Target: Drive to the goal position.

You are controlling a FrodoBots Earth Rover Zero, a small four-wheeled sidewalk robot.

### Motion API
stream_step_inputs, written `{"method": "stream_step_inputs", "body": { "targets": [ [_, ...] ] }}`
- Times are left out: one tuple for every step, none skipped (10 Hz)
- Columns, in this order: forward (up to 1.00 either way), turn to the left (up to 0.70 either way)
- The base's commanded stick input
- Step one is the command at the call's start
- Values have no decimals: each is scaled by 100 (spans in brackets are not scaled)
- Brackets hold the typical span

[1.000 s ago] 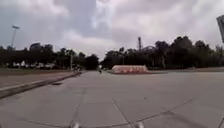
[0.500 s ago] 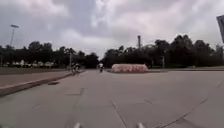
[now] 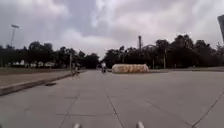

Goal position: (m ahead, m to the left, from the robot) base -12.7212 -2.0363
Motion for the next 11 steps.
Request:
{"method": "stream_step_inputs", "body": {
  "targets": [
    [60,-15],
    [60,-15],
    [60,-15],
    [60,-15],
    [60,-14],
    [60,-11],
    [60,-5],
    [60,0],
    [60,0],
    [60,0],
    [60,0]
  ]
}}
